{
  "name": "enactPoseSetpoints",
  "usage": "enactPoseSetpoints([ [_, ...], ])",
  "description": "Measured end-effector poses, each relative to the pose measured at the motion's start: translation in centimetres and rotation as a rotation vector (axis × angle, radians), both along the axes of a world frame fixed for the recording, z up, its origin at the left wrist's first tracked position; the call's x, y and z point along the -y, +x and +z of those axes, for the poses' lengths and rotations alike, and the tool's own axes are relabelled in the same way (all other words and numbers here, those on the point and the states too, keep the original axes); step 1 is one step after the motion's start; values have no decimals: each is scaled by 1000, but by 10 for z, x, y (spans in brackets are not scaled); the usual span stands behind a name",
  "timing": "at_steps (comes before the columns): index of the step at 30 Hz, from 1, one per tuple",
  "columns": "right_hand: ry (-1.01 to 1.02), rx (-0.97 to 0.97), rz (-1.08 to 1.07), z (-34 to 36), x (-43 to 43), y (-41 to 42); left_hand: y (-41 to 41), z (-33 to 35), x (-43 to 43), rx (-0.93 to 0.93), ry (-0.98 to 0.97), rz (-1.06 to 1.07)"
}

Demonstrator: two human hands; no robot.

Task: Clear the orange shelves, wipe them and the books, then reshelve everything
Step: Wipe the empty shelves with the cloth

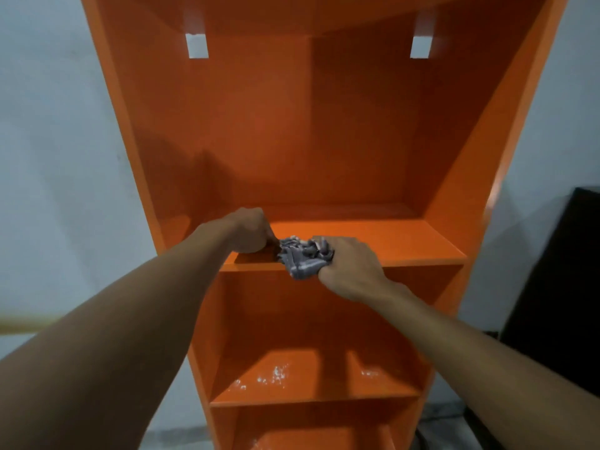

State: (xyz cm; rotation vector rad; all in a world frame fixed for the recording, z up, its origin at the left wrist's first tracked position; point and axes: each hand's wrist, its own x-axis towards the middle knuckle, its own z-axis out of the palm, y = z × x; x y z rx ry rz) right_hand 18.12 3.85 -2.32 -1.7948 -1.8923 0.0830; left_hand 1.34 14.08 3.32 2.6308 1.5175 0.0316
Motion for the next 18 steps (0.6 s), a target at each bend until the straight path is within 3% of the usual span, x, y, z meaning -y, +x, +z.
enactPoseSetpoints([
  [3, 31, -162, 158, 3, 37, -6, -3, 3, 5, 13, -34, -13],
  [5, 70, -261, 154, 15, 36, -1, -5, 1, 8, 15, -25, -17],
  [9, 223, -93, -103, 36, -15, 28, -10, -4, 8, 89, -36, 1],
  [12, -20, 30, -260, 24, -46, 44, -11, -6, 6, 124, -60, -8],
  [15, -146, 71, -190, 16, -56, 29, -10, -5, 4, 121, -53, 14],
  [18, -46, 47, -55, 12, -32, -1, -13, -6, 0, 204, -69, 90],
])
